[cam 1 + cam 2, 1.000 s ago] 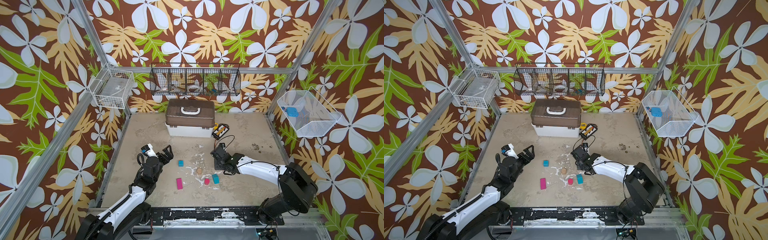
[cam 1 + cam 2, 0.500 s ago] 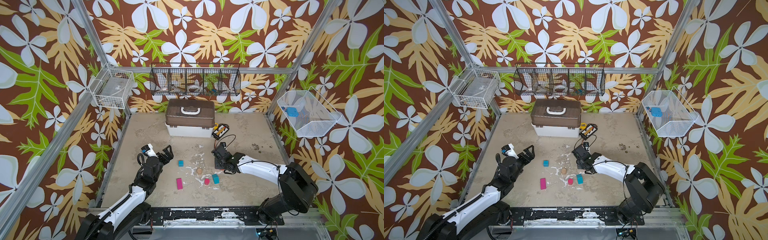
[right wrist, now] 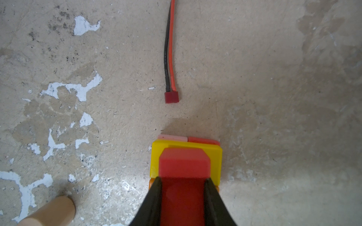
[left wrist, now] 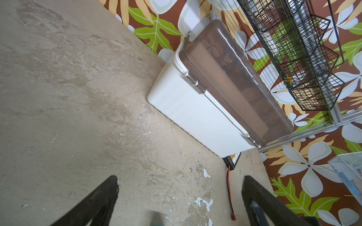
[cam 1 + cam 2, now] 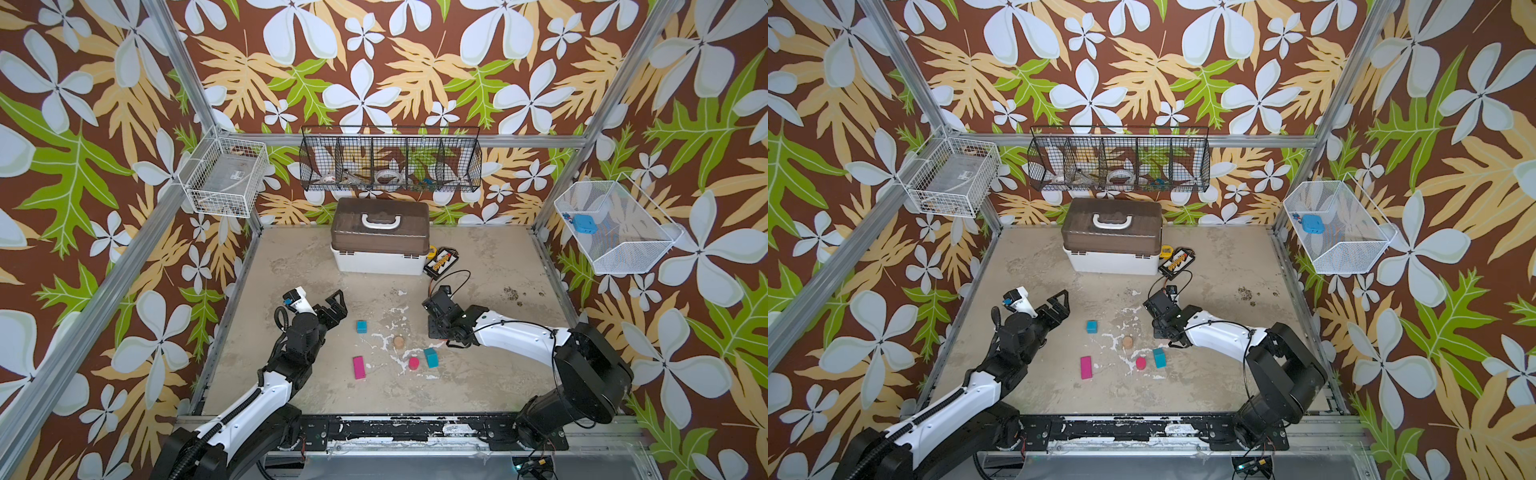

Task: Build the wood block tower
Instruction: 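Lower the red arch block over the yellow and orange blocks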

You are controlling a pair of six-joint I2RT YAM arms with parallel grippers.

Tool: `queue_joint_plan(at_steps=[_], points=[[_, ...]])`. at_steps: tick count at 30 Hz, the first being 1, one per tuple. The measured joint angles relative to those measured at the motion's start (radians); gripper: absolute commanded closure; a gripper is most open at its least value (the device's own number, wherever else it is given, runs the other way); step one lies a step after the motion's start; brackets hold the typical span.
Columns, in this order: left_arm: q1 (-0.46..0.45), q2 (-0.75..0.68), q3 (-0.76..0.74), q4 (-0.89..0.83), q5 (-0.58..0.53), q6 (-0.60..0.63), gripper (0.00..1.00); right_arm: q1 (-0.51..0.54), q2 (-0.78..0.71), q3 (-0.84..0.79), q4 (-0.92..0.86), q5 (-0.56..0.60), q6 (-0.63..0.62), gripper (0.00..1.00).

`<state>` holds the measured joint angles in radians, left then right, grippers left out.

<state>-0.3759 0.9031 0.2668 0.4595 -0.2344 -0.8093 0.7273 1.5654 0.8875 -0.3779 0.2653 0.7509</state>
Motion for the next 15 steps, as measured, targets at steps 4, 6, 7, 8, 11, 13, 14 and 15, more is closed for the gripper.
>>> queue_joint_plan(at_steps=[4,6,7,8,11,13,14,15], points=[[0.0,0.0,0.001,0.0,0.0,0.0,0.0,0.0,-0.003,0.0,-0.001,0.003,0.0,0.78],[0.0,0.0,0.001,0.0,0.0,0.0,0.0,0.0,-0.004,0.0,-0.001,0.005,0.001,0.75],[0.0,0.0,0.001,0.0,0.0,0.0,0.0,0.0,-0.004,0.0,-0.001,0.005,0.001,0.74],[0.0,0.0,0.001,0.0,0.0,0.0,0.0,0.0,-0.004,0.0,-0.002,0.005,0.003,0.74],[0.0,0.0,0.001,0.0,0.0,0.0,0.0,0.0,-0.004,0.0,-0.004,0.005,0.003,0.69],[0.0,0.0,0.001,0.0,0.0,0.0,0.0,0.0,-0.004,0.0,-0.004,0.005,0.003,0.66],[0.0,0.0,0.001,0.0,0.0,0.0,0.0,0.0,-0.004,0.0,-0.004,0.006,0.003,0.66],[0.0,0.0,0.001,0.0,0.0,0.0,0.0,0.0,-0.003,0.0,-0.005,0.008,0.003,0.65]])
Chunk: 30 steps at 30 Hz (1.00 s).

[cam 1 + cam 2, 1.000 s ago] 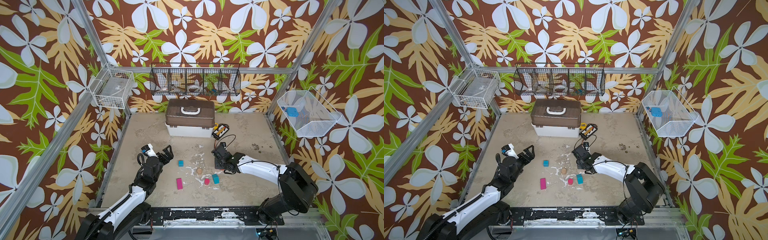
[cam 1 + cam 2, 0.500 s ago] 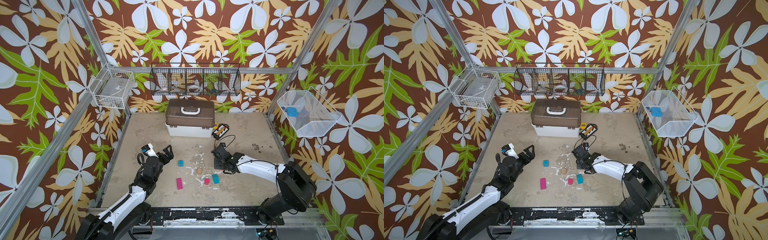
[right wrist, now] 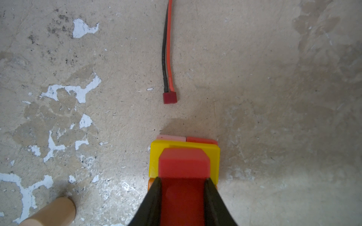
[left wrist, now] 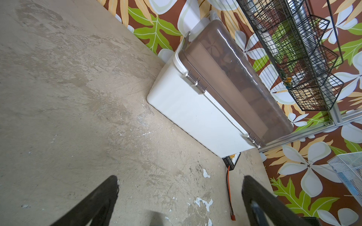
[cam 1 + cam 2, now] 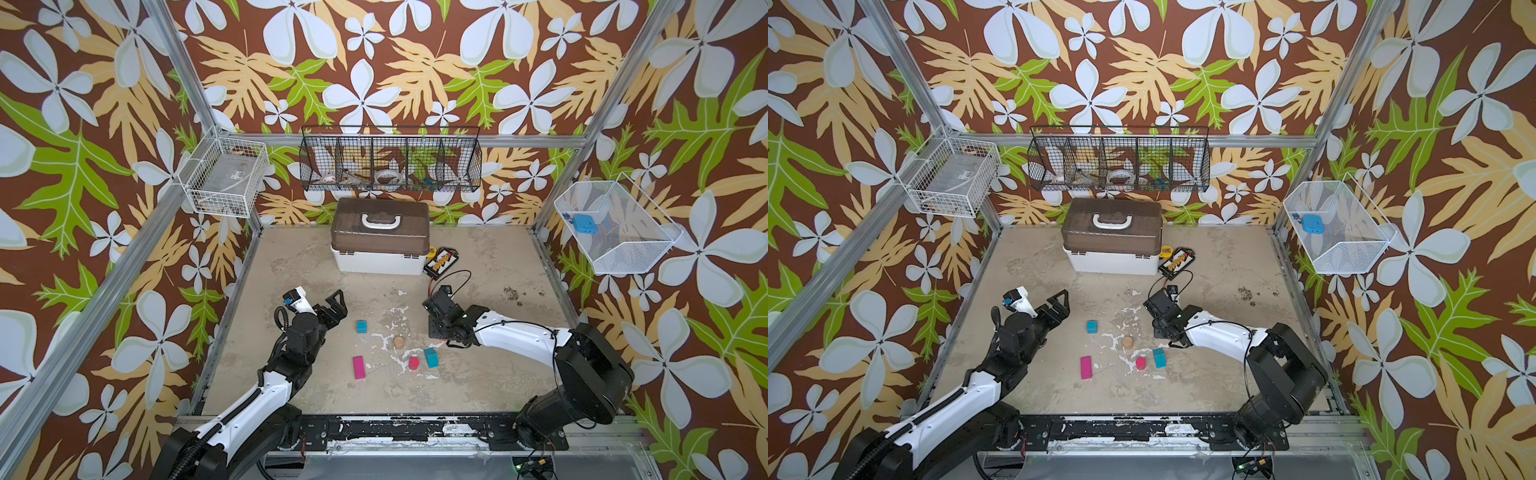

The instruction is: Build the wood block tower

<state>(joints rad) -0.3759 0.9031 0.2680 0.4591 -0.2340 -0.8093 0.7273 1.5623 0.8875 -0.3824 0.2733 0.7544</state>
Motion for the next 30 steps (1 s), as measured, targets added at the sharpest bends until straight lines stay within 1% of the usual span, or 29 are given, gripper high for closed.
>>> queue_joint_plan(at_steps=[1,4,7,16,30], points=[[0.0,0.0,0.0,0.0,0.0,0.0,0.0,0.0,0.001,0.0,0.0,0.001,0.0,0.65],[0.0,0.0,0.0,0.0,0.0,0.0,0.0,0.0,0.001,0.0,-0.002,0.007,0.0,0.59],[0.0,0.0,0.0,0.0,0.001,0.0,0.0,0.0,0.001,0.0,-0.005,0.013,0.0,0.59],[0.0,0.0,0.0,0.0,0.004,0.0,0.0,0.0,0.001,0.001,-0.007,0.018,0.002,0.59],[0.0,0.006,0.0,0.0,0.004,-0.001,0.0,0.0,0.007,0.011,-0.007,0.019,0.016,0.63]])
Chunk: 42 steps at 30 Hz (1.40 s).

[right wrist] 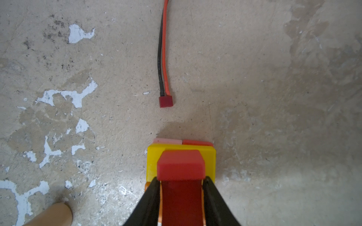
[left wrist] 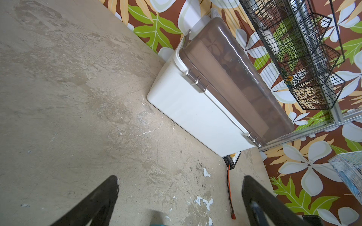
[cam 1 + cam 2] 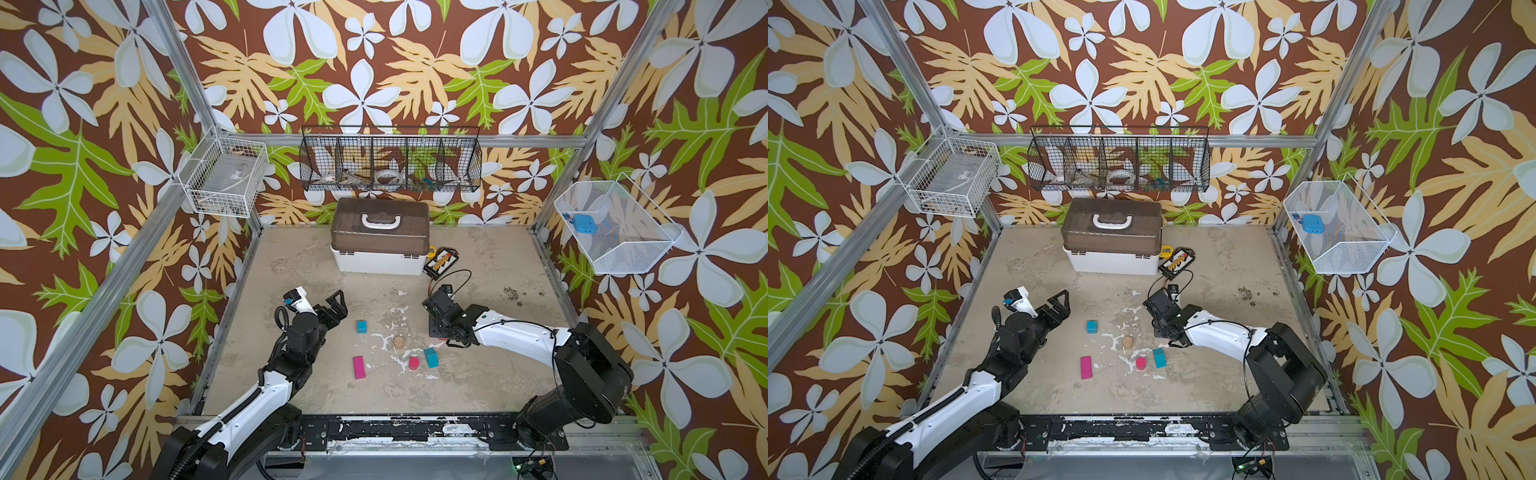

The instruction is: Build the wood block tower

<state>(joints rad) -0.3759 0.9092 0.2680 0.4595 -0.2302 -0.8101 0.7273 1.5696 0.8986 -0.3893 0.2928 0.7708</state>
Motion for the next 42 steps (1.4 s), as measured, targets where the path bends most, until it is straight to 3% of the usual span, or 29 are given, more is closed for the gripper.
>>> queue_joint_plan(at_steps=[16,42], points=[[0.0,0.0,0.0,0.0,0.003,0.0,0.0,-0.001,0.02,0.009,-0.001,0.003,0.009,0.69],[0.0,0.001,0.0,0.0,0.007,-0.003,0.0,-0.005,0.027,0.016,-0.008,0.018,0.011,0.64]])
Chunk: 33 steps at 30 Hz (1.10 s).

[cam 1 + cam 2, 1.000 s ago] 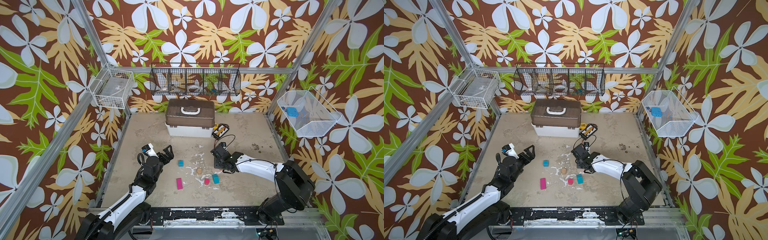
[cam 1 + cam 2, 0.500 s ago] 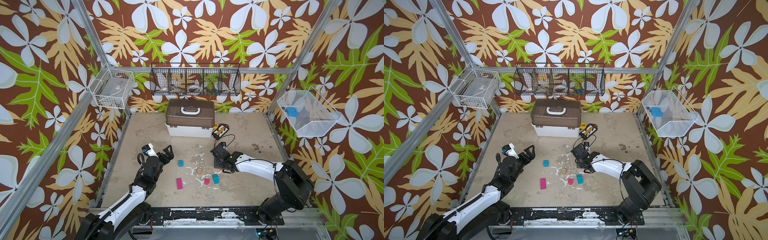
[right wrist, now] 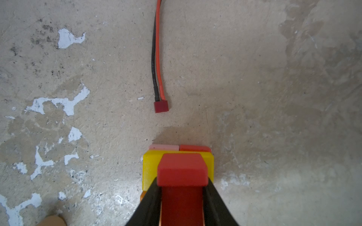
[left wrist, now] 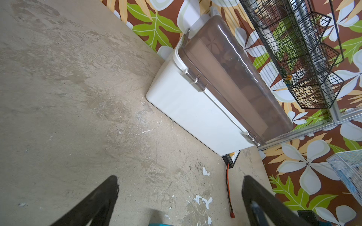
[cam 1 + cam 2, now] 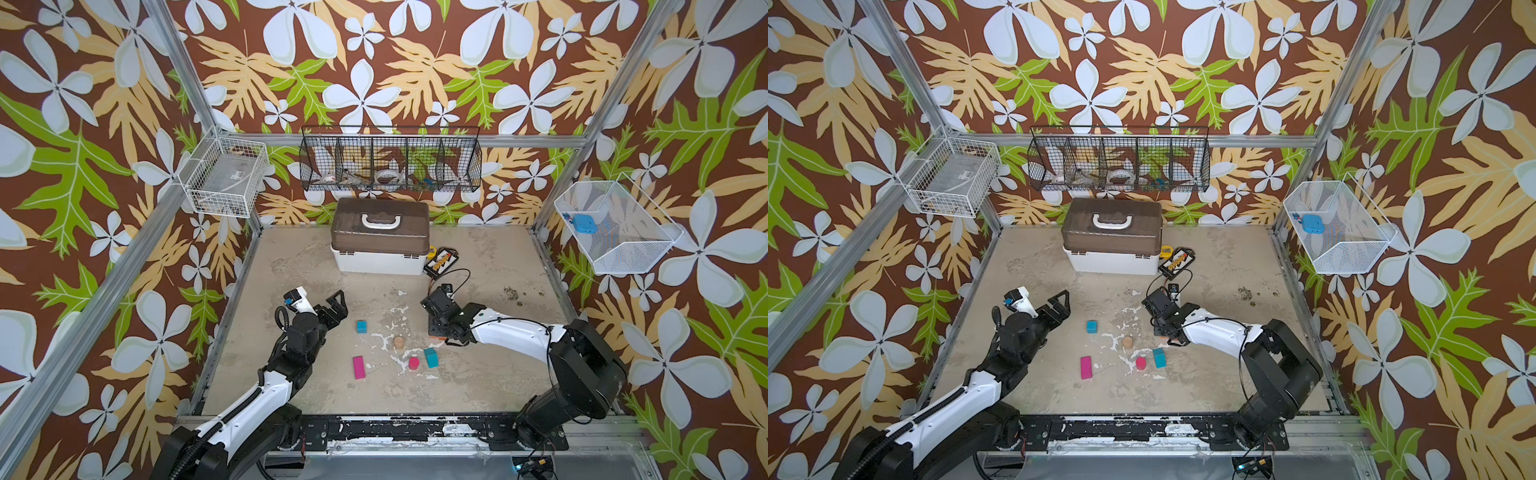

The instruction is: Build the wood block tower

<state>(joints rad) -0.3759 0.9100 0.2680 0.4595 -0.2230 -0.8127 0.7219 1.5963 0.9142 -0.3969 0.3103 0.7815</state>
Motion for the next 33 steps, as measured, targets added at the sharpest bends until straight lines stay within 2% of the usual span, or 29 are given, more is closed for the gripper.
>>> queue_joint_plan(at_steps=[12,33], points=[[0.0,0.005,0.0,0.0,0.0,0.0,0.0,0.0,-0.01,-0.006,0.001,-0.017,0.0,0.58],[0.0,0.008,0.0,0.0,0.003,0.0,0.0,0.0,-0.037,-0.027,0.031,-0.043,-0.001,0.58]])
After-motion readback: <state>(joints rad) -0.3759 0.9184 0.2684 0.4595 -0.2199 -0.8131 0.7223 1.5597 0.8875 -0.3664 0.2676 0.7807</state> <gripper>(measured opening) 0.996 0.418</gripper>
